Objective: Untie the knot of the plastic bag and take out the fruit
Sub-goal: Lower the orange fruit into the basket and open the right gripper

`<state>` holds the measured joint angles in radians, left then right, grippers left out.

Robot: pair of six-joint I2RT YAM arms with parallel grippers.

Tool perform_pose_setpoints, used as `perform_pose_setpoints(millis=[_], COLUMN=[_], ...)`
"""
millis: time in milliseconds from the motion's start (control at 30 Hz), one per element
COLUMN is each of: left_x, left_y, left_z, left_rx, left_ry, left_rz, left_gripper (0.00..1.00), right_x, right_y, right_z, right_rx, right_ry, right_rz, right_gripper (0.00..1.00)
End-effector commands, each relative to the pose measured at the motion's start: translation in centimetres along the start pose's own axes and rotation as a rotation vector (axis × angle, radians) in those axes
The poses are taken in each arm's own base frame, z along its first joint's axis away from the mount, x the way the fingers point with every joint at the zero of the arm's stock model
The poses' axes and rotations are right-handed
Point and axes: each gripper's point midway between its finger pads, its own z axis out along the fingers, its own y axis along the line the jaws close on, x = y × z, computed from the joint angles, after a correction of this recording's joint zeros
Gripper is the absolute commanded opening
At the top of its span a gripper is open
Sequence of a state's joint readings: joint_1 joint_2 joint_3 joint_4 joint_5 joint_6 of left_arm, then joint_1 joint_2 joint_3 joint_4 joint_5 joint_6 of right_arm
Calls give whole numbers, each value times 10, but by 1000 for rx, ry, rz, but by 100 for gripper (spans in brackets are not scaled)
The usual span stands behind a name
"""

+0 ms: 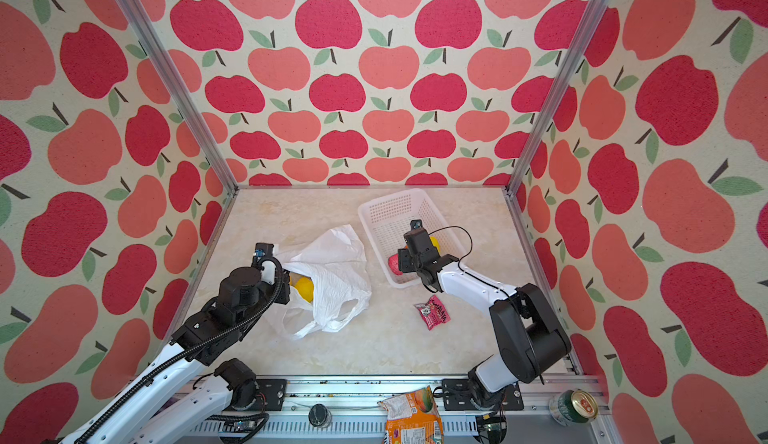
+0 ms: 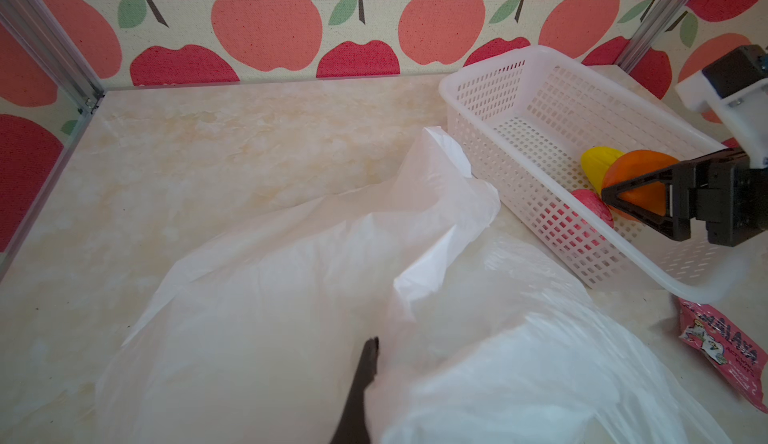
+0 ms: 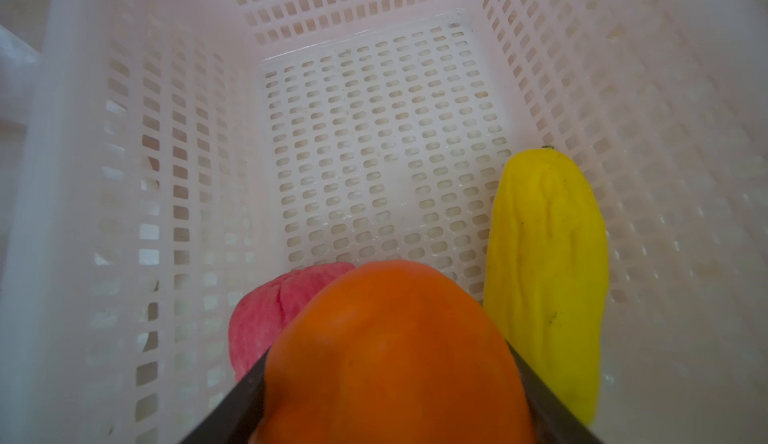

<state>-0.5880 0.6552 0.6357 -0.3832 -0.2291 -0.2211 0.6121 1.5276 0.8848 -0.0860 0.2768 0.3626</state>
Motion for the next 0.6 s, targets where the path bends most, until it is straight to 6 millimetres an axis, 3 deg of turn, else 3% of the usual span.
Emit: perform_pose_setpoints(millis=[0,167,467,567], left_x=[-16,-15,-18,-19], left_y=[-1,-1,-1,0], left_z=[-5,-5,-6,-6], left_rx=[1,-1,-1,-10], left_ry=[-49,-47,-58,-60], left_rz=[8,8,13,15], left_gripper=[0,0,0,0], right_x=[-21,-26,1,4], right_y=[-2,-6,-24,-25], right_z=[-2,9,23,23], right_rx=[25,59,139,137], right_ry=[-37,-10,46,54], right_rz=[-16,-10,36,38], right_gripper=[29,30,32,40])
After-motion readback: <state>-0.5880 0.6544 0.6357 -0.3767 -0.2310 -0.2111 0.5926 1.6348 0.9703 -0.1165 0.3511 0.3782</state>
